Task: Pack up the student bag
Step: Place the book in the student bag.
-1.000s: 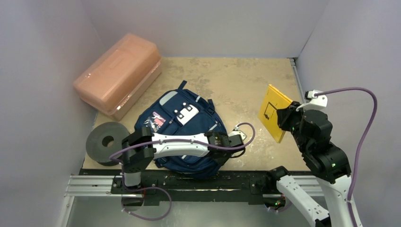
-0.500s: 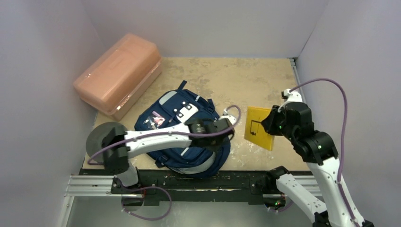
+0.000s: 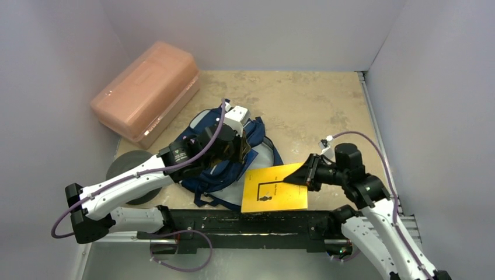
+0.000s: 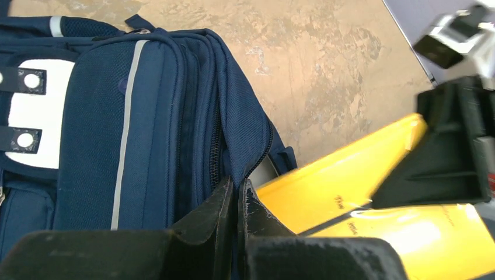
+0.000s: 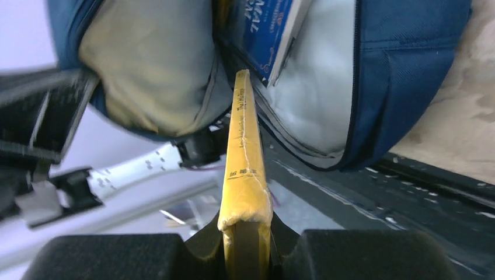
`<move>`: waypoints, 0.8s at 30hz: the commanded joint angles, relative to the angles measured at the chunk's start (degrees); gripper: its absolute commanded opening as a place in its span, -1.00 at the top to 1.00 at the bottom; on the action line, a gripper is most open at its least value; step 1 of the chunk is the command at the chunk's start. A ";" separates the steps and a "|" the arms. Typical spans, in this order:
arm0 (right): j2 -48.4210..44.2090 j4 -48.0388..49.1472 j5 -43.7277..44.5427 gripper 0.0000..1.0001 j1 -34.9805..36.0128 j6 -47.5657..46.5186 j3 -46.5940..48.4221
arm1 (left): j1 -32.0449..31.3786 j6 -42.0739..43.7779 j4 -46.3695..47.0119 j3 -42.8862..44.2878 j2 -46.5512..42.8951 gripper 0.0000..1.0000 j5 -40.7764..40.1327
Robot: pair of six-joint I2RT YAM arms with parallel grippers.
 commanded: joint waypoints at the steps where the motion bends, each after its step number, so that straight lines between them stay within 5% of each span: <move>1: 0.06 31.79 -5.26 1.00 -0.16 26.48 -7.32 | 0.25 3.60 8.49 3.83 -0.20 1.00 4.44; 8: 11.88 48.96 11.71 1.00 4.65 31.48 -11.31 | 0.24 2.88 8.78 5.66 0.52 1.00 14.46; 14: 26.40 67.29 44.33 1.00 22.91 31.94 -11.89 | 0.26 3.58 5.35 10.65 2.08 1.00 19.80; 17: 32.80 79.71 59.16 1.00 28.75 32.09 -14.62 | 0.17 4.70 -5.47 17.15 4.83 1.00 17.97; 21: 42.78 91.48 61.73 0.99 31.90 29.39 -12.32 | 0.17 3.82 -2.33 14.68 3.49 1.00 21.90; 24: 47.29 87.80 69.51 0.86 36.10 26.49 -7.66 | 0.17 2.57 -1.34 14.35 3.76 1.00 22.72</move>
